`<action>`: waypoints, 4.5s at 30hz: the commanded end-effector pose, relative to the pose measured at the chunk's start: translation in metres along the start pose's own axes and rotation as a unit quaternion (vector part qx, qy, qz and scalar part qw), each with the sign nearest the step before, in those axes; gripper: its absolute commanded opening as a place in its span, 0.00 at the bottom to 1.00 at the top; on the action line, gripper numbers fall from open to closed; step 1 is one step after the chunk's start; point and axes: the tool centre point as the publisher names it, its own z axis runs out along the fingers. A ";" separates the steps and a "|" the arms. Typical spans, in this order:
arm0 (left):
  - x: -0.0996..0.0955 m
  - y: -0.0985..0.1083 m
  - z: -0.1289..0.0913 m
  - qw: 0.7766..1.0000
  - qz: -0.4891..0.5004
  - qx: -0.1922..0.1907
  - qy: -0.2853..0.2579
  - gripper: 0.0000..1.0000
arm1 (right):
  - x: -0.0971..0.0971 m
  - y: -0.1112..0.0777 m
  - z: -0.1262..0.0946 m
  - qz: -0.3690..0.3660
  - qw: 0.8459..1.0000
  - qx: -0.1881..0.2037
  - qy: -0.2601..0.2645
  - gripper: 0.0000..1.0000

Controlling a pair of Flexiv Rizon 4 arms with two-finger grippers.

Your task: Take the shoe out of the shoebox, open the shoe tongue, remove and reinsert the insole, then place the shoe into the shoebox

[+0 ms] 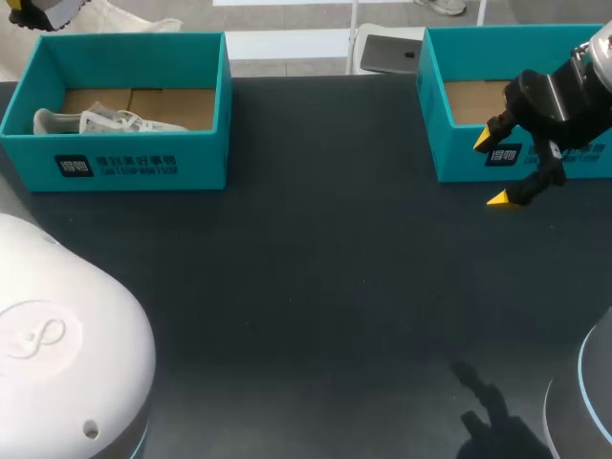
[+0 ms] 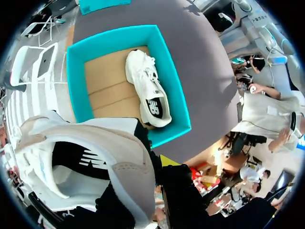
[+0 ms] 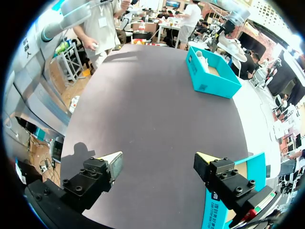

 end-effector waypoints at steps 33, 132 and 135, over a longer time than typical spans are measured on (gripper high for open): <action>-0.003 0.023 -0.021 0.874 0.453 -0.163 -0.066 0.00 | 0.000 0.000 0.001 0.000 1.000 0.001 0.000 1.00; -0.107 -0.006 0.175 0.833 0.543 -0.095 -0.057 1.00 | 0.000 0.000 0.001 0.000 1.000 0.001 0.000 1.00; -0.103 -0.011 0.157 0.829 0.546 -0.097 -0.076 0.99 | 0.000 0.000 0.001 0.000 1.000 0.001 0.000 1.00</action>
